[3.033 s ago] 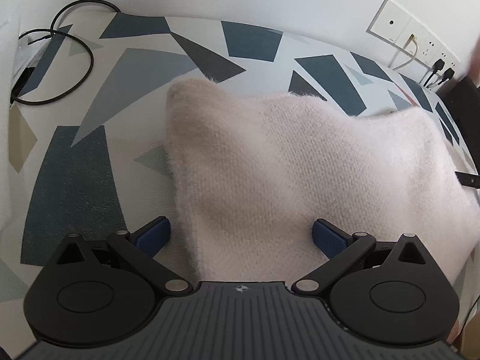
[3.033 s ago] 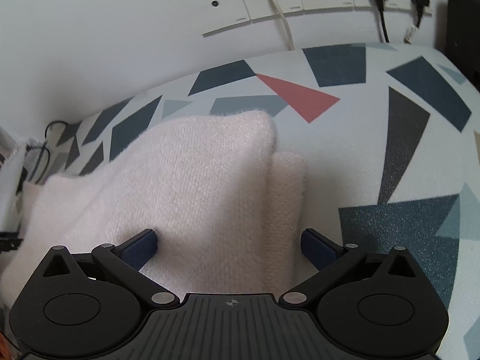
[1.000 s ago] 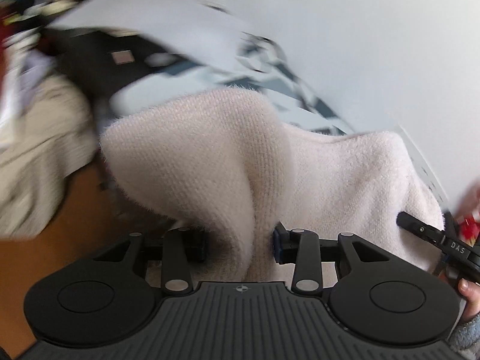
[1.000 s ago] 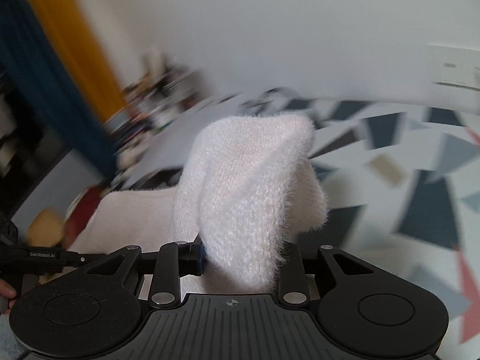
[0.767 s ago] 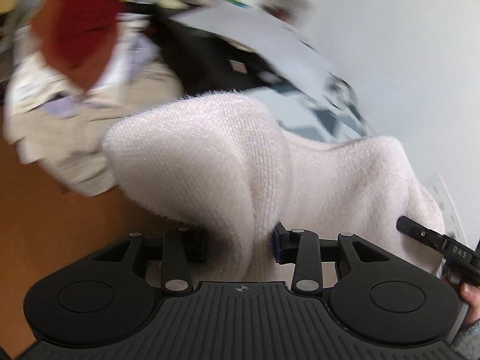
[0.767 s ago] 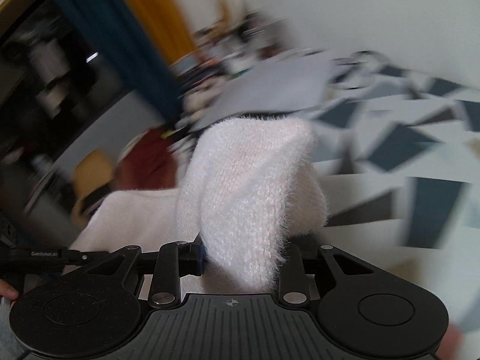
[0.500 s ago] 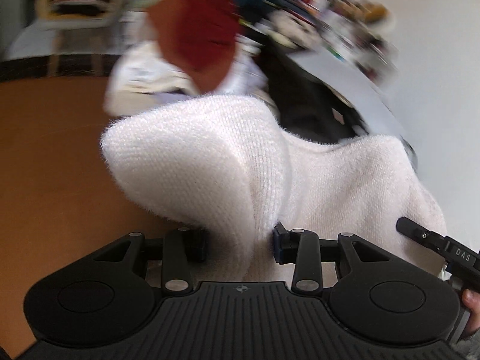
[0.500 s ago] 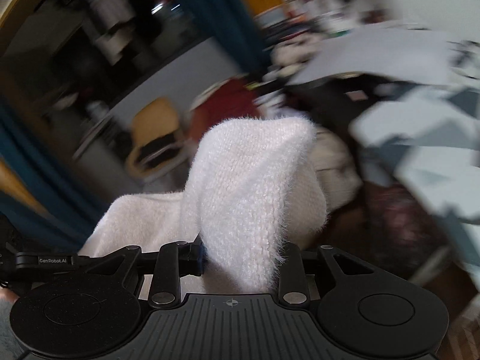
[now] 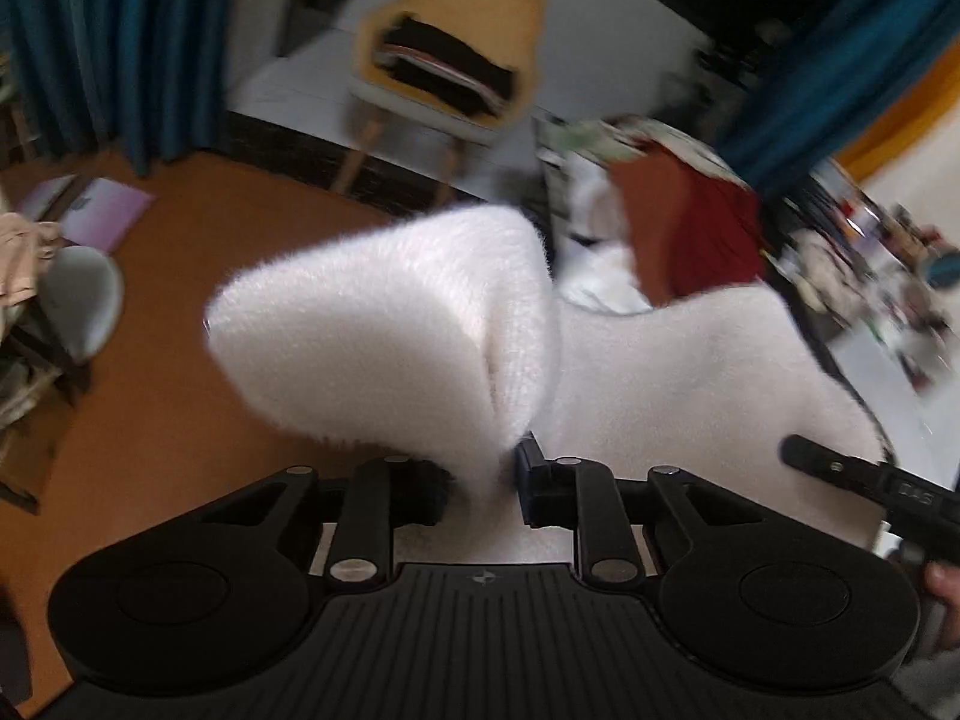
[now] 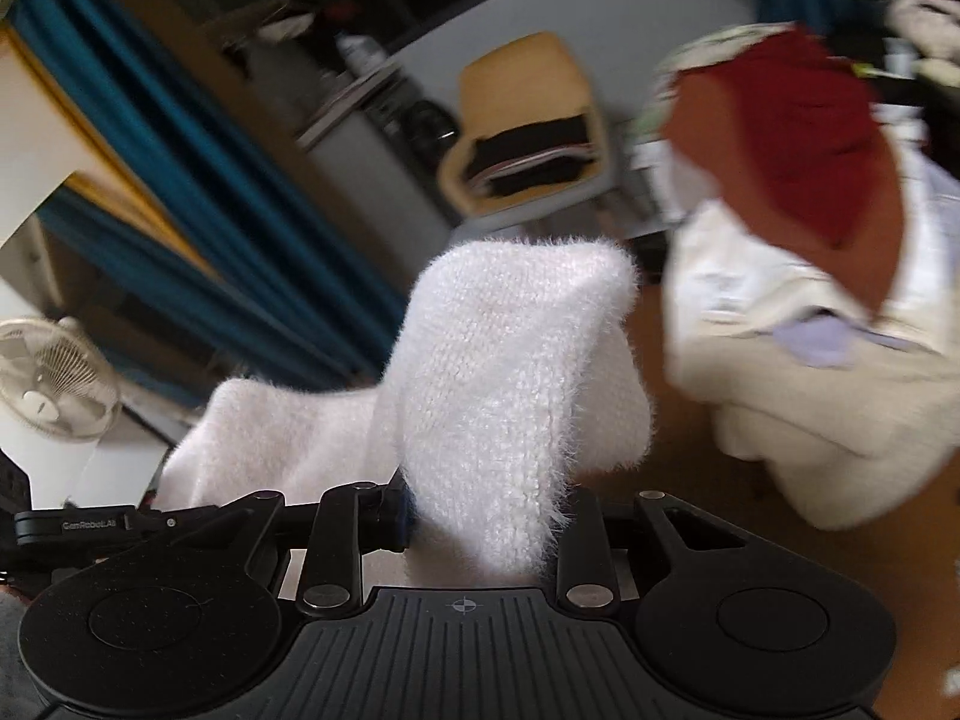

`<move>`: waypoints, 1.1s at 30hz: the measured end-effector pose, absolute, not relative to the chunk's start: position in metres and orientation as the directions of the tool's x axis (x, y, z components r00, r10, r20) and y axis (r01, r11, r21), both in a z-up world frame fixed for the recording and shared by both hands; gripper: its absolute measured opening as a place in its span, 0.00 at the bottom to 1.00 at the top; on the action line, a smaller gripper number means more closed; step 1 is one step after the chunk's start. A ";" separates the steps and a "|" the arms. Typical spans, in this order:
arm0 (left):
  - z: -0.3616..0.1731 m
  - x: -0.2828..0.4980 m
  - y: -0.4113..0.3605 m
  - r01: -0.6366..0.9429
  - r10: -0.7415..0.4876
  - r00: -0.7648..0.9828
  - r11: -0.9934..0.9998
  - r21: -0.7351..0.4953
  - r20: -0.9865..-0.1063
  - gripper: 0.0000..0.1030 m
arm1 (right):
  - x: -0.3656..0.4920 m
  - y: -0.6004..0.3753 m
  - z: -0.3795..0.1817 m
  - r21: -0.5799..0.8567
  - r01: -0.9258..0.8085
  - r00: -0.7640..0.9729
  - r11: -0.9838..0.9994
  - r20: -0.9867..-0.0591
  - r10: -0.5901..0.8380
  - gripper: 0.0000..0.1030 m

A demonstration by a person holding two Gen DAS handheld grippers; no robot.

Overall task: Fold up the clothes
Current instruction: 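Lift the folded sweater off the table with both grippers, then carry the folded sweater with both grippers toward the yellow chair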

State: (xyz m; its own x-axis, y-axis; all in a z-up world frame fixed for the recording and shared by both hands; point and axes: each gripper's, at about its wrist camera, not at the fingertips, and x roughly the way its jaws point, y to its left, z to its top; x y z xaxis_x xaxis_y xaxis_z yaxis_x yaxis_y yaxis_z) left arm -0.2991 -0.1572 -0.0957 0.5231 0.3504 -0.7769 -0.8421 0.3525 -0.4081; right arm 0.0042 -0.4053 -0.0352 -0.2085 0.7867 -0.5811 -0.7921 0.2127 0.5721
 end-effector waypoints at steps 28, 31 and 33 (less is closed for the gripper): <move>-0.168 -0.155 0.331 -0.709 0.393 0.682 0.149 -0.689 -0.617 0.86 | 0.146 0.141 0.130 0.350 -0.936 -0.226 -0.031 -0.531 0.817 0.22; -0.172 -0.142 0.390 -0.689 0.381 0.701 0.139 -0.712 -0.603 0.88 | 0.170 0.205 0.138 0.343 -0.939 -0.199 -0.009 -0.524 0.828 0.22; -0.177 -0.136 0.427 -0.673 0.365 0.717 0.139 -0.726 -0.594 0.88 | 0.181 0.244 0.140 0.338 -0.941 -0.176 0.012 -0.518 0.837 0.22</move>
State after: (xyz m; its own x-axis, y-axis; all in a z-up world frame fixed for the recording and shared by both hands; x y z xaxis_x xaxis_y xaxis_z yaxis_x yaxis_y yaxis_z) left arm -0.1360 0.4273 -0.1773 0.7166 0.3652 -0.5943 -0.6732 0.1391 -0.7263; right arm 0.1807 0.2438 0.1400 -0.1758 0.8370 -0.5182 -0.9410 0.0117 0.3381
